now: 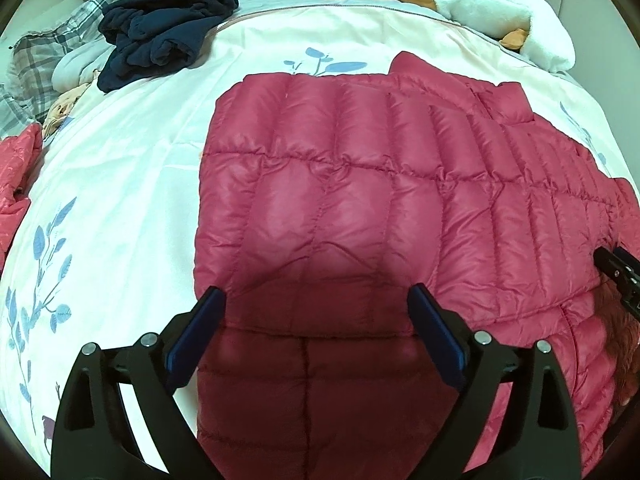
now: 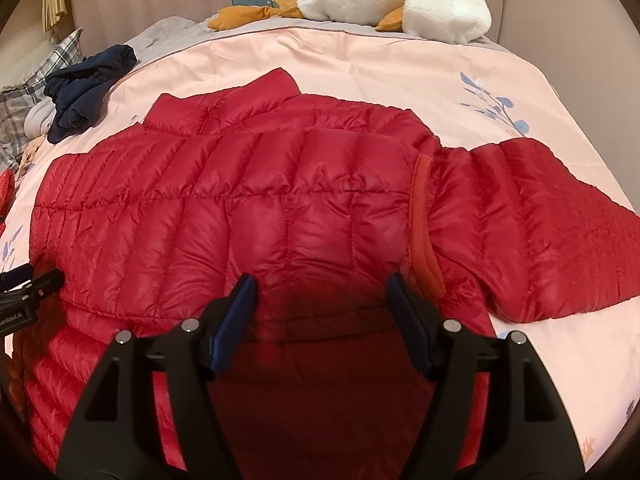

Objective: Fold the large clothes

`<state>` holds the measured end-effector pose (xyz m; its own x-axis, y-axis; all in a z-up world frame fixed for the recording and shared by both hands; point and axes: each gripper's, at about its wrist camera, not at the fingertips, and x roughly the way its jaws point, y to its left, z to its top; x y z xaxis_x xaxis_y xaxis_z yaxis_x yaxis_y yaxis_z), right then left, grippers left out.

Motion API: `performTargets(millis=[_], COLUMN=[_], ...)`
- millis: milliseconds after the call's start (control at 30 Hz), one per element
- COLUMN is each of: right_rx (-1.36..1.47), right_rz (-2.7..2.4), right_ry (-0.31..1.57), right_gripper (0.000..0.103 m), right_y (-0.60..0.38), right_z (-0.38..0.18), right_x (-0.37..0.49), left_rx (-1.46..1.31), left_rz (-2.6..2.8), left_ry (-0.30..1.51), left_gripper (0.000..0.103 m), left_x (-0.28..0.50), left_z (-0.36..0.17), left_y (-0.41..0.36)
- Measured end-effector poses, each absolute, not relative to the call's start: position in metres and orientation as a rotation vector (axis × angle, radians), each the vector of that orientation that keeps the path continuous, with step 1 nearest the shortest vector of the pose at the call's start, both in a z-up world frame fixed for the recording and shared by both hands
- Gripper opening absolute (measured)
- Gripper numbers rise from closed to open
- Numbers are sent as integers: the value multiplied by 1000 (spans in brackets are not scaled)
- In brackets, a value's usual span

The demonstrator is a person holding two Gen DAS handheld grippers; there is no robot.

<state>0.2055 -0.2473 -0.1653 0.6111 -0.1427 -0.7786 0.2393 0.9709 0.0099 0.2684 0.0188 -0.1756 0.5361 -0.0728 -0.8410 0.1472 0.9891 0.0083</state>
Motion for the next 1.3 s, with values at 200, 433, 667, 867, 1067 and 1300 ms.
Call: performTargets(millis=[200,433,667,867,1067,1300], right_rx=[123,150,211,291,444,871], right_rz=[-273,-286,-283,-274,-230,-225], right_ry=[882,846,789,759,724,627], right_gripper=[82,86,96,101,101,101], right_y=[-257,-273,-290,-312,-353,-453], right_z=[-163,-149,-127,-115,-111,-137], right_x=[197,172,144,121,89,34], left_rx=[71,6,-43,-94,-175,-408], left_rz=[-111,-87,-110,-162,-260,-465], left_ry=[1008,991,935,906,894,942], left_gripper=[94,96,102,102,102,102], left_x=[265,242,209,189,170,160], left_z=[-174,-156,-132,-113,-98,-102], left_y=[26,42,50,46,33,17])
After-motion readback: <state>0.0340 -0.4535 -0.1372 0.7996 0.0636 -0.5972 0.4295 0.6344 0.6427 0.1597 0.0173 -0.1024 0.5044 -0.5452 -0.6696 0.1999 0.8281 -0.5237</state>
